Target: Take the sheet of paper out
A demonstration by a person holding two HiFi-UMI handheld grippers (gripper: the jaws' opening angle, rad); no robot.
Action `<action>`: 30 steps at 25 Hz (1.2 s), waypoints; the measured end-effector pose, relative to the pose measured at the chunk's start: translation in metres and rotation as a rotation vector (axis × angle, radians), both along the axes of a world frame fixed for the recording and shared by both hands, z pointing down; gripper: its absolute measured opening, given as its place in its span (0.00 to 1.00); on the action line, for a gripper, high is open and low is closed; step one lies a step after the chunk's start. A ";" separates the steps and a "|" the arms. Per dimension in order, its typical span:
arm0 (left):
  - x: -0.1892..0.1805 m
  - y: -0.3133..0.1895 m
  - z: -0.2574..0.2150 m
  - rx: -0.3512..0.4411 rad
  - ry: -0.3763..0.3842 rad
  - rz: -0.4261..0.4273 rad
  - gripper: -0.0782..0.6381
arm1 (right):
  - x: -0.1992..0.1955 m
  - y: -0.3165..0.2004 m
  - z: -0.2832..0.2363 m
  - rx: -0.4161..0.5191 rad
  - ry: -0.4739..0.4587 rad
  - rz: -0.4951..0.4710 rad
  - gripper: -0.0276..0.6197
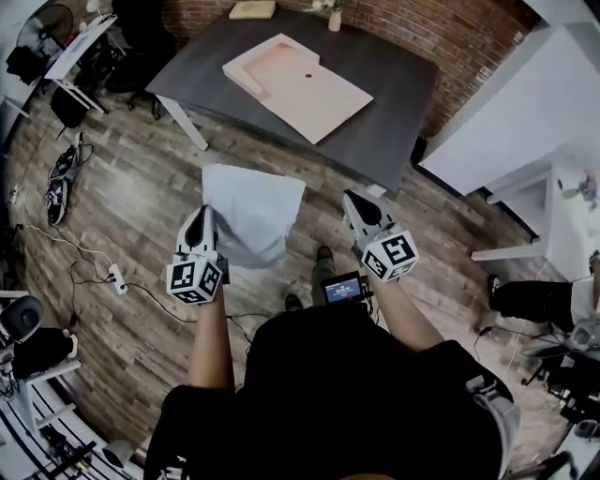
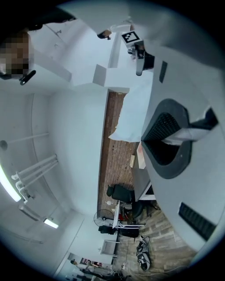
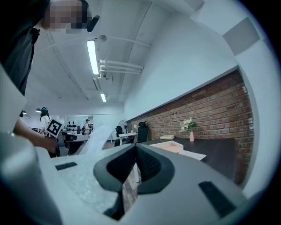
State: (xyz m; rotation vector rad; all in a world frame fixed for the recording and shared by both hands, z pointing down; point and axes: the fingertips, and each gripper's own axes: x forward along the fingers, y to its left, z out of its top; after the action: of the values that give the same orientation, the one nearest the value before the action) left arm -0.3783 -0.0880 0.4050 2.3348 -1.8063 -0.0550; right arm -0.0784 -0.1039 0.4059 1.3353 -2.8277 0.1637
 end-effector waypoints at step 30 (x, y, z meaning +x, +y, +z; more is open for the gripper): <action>0.155 0.171 0.025 -0.043 0.116 -0.035 0.10 | 0.169 0.150 0.034 -0.009 0.034 -0.010 0.05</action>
State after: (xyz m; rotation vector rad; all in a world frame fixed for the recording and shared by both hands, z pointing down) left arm -0.2233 0.0832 0.4299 2.2227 -1.7752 -0.1513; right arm 0.0907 0.0463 0.4397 1.3096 -2.8020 0.1522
